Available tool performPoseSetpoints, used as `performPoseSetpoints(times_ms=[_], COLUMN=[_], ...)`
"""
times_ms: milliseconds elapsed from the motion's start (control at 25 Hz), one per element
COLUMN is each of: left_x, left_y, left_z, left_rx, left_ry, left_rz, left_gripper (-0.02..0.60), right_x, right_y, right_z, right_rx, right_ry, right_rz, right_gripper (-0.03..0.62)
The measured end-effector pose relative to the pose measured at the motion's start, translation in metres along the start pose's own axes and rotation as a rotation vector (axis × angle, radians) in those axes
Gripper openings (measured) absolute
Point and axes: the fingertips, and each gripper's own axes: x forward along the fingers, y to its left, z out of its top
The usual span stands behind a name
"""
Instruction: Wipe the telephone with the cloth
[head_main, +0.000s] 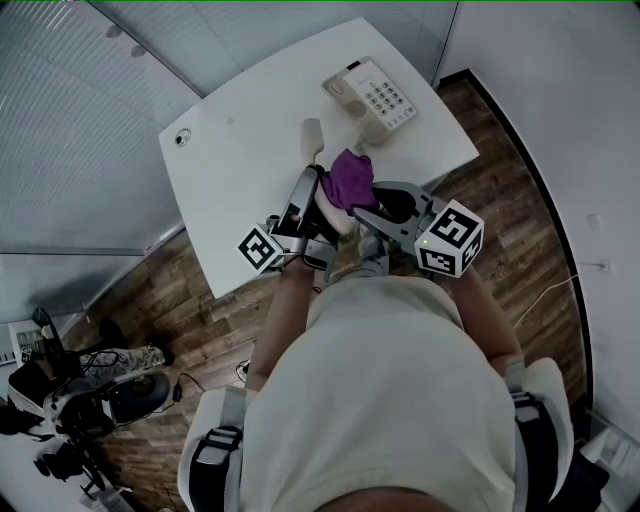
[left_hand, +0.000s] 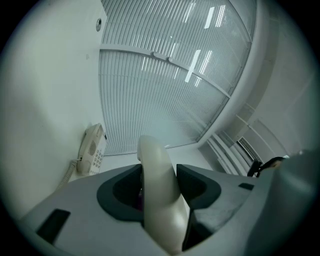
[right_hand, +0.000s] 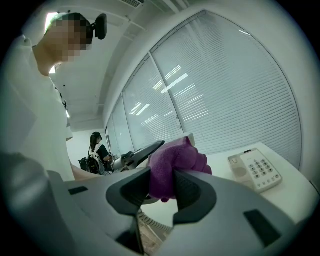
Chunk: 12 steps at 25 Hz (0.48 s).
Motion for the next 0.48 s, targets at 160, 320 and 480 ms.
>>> performPoseSetpoints(times_ms=[160, 320, 480], left_x=[0.004, 0.007, 0.011], left_y=[-0.001, -0.001, -0.002], left_z=[0.005, 0.011, 0.015], left_rx=[0.029, 0.037, 0.044], left_ry=[0.007, -0.002, -0.009], left_rz=[0.001, 0.0, -0.005], left_gripper=[0.225, 0.225, 0.225], right_x=[-0.003, -0.006, -0.01], right_y=[-0.003, -0.005, -0.005], right_z=[-0.004, -0.008, -0.017], right_rx=[0.017, 0.023, 0.023], right_ry=[0.003, 0.014, 0.04], right_rz=[-0.016, -0.026, -0.022], right_gripper=[0.136, 0.137, 0.137])
